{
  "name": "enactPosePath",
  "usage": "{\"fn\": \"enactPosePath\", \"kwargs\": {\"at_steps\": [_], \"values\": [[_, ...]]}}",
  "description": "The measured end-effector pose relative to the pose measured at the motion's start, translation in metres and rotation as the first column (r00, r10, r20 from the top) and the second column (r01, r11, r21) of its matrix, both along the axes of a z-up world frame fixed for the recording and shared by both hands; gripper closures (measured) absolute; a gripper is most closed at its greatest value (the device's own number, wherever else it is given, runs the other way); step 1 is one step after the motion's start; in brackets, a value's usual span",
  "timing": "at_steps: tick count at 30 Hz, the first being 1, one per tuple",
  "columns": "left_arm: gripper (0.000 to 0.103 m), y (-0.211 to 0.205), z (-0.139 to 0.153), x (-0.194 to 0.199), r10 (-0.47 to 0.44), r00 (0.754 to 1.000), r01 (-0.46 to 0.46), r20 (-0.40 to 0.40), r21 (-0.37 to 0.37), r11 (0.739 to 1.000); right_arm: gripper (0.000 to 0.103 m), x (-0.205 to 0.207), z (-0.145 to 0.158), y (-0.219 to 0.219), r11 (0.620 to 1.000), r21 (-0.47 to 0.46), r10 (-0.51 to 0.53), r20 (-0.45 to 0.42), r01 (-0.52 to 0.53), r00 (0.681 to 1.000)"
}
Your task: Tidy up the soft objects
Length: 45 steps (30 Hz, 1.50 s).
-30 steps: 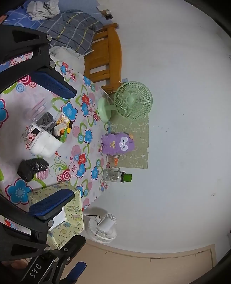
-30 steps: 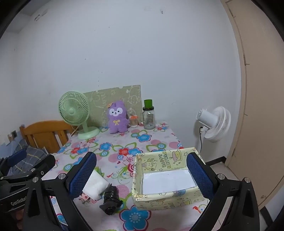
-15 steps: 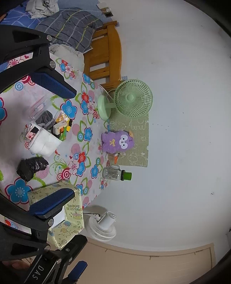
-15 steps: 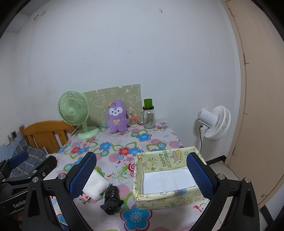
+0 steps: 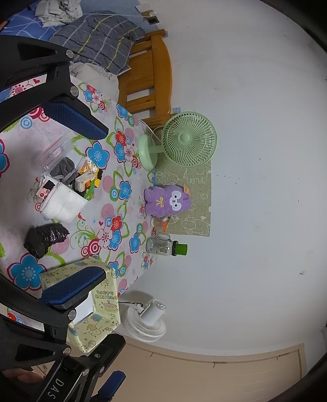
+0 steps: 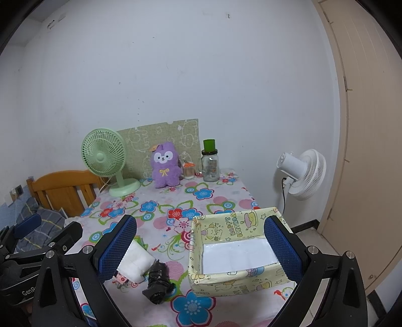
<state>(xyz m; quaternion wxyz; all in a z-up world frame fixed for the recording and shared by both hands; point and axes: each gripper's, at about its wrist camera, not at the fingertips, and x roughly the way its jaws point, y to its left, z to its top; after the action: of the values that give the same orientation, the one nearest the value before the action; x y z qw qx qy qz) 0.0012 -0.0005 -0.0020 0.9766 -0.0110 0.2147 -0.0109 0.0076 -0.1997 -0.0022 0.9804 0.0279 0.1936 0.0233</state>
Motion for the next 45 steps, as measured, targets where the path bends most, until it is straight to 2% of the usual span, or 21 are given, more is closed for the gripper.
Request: {"fn": "enactPosePath", "kwargs": {"at_steps": [45], "values": [[0.002, -0.001, -0.012, 0.012, -0.002, 1.0, 0.002, -0.001, 0.015, 1.0, 0.001, 0.014, -0.005, 0.004, 1.0, 0.015, -0.012, -0.021, 0.012, 1.0]]}}
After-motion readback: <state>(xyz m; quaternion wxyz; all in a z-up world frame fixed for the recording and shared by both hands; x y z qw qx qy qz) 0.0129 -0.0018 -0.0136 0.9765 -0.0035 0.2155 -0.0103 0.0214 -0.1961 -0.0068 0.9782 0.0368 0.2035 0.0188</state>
